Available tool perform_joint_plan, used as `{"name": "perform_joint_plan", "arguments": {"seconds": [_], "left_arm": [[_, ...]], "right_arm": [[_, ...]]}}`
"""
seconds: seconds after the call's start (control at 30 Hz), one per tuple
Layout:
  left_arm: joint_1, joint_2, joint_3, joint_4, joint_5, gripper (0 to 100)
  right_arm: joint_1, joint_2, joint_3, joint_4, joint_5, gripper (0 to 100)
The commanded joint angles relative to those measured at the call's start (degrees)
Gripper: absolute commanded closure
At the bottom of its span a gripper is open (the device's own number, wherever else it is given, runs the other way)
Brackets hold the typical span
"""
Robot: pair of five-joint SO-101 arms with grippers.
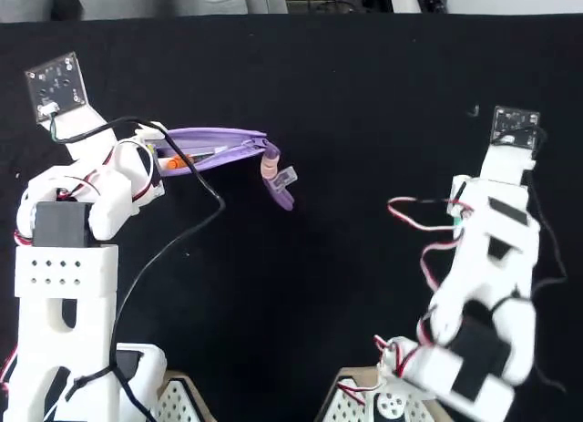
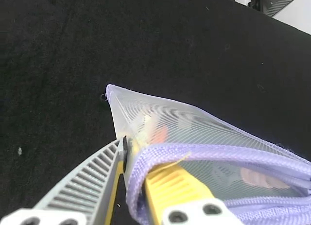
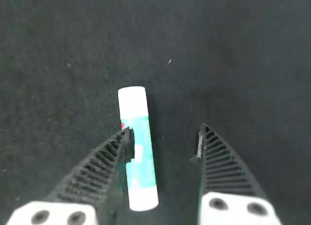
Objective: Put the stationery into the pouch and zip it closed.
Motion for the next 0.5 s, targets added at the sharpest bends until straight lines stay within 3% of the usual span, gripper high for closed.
{"name": "perform_joint_plan", "arguments": {"seconds": [0.0, 0.47], "left_arm": [[-0.2, -0.1, 0.0, -1.1, 0.5, 97], [-0.2, -0.1, 0.0, -1.2, 0.4, 97]], "right_arm": [[0.5, 7.4, -7.8, -1.1, 0.3, 79.7], [-5.1, 16.4, -15.0, -1.2, 0.3, 79.7]]}}
